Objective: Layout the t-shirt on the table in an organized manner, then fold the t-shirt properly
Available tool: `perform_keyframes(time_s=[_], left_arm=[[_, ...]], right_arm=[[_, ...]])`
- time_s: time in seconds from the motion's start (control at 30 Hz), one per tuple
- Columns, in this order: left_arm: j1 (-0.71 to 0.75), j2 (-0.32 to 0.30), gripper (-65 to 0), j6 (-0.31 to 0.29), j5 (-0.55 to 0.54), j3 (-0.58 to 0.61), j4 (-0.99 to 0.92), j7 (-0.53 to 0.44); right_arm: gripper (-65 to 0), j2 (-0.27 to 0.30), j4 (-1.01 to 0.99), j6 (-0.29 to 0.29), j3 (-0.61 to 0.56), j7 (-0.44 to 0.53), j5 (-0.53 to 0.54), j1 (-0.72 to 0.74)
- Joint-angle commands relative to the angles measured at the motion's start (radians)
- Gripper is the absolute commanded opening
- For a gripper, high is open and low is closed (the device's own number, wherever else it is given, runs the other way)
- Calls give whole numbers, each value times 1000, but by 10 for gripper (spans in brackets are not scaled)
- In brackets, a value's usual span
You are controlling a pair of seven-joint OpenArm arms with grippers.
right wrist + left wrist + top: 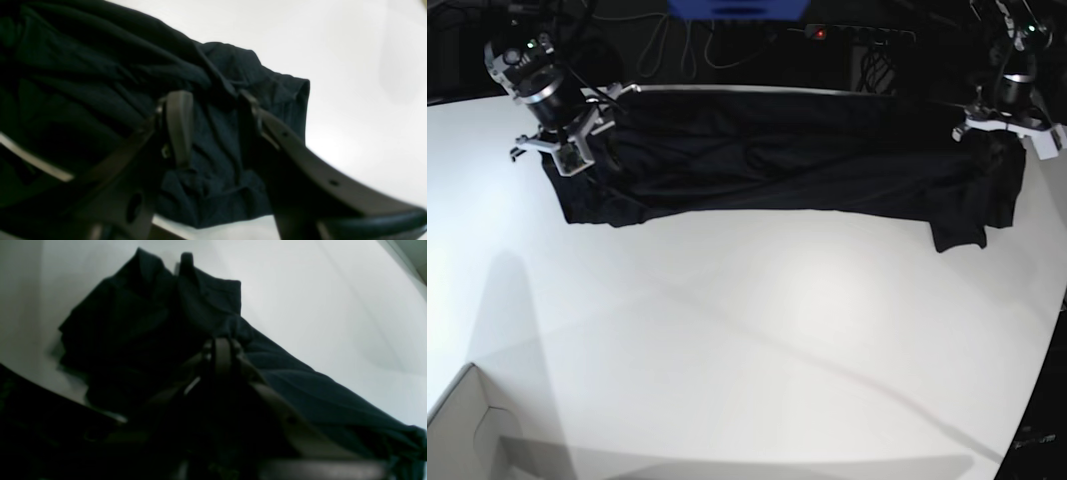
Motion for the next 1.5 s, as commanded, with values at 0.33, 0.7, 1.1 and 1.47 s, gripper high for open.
perform_keyframes(time_s=[0.33,0.7,1.1,1.47], left_arm=[[25,-17,-648,-9,-50,-3,-102,-18],[40,-4,-417,-223,-54,-52,-55,135],[-199,6,-415,-393,-44,-359,27,203],[-392,-129,-415,-391,-3,-311,-131,203]], right_arm=[[-420,-11,15,-1,3,26,13,-2],[-420,-11,15,-1,3,26,11,-3],[-416,-14,15,-1,4,26,11,-8],[-330,29,-46,-1,-60,26,10,60]])
